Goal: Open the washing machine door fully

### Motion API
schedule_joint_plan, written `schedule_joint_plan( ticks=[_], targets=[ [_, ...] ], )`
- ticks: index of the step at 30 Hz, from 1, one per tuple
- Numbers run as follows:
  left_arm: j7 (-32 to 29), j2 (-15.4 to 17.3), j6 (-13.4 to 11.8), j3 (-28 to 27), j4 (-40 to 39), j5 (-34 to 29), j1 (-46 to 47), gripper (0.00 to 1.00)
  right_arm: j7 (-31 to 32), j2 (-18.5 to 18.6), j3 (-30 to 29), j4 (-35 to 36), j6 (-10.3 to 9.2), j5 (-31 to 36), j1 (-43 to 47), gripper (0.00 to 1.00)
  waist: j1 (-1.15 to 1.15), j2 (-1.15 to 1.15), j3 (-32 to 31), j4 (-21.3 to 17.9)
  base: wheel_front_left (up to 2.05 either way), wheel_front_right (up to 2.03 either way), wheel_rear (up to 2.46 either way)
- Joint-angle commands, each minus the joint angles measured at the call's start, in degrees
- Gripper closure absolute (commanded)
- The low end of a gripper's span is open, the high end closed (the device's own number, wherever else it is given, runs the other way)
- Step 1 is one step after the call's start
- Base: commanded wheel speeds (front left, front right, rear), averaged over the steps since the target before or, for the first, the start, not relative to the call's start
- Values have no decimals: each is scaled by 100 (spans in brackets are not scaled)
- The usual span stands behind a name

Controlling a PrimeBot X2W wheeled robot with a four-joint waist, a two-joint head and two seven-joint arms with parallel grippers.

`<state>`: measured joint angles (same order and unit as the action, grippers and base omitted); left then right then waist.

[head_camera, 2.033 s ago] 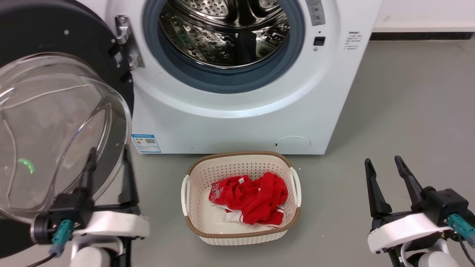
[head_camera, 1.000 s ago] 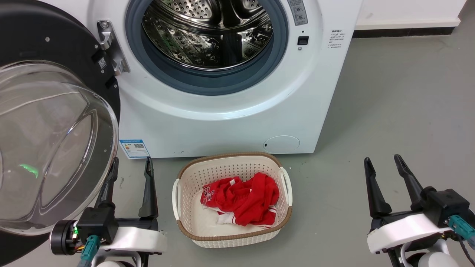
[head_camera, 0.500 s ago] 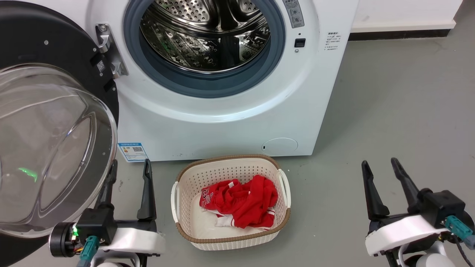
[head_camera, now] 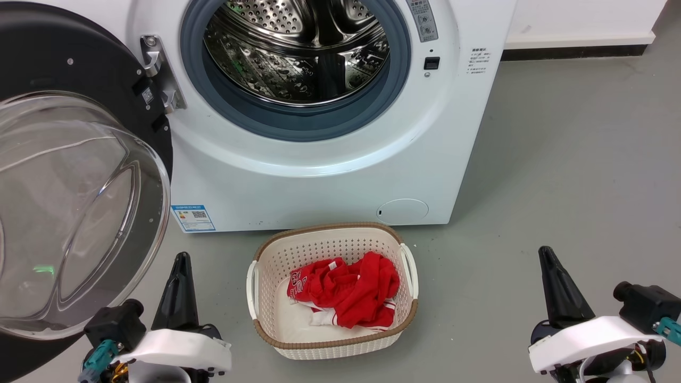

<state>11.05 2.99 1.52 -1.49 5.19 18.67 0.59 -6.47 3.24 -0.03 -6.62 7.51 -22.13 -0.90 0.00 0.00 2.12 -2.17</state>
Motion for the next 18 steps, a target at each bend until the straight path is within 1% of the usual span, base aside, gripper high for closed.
schedule_joint_plan(
  ticks=[1, 13, 18],
  targets=[
    [-49, 14, 40, -30, -50, 265, 175, 100, 34, 48, -18, 48, 0, -270, -167, 100, 0, 0, -2, 3, 0, 0, 0],
    [-330, 11, 136, -103, 93, 1465, 242, 100, 191, 86, -58, -80, -1, -1468, -238, 100, 0, 0, -23, 26, 0, 0, 0],
    [-416, 9, 164, -128, 141, 1828, 268, 100, 241, 96, -73, -118, -1, -1827, -252, 100, 0, 0, -30, 34, 0, 0, 0]
  ],
)
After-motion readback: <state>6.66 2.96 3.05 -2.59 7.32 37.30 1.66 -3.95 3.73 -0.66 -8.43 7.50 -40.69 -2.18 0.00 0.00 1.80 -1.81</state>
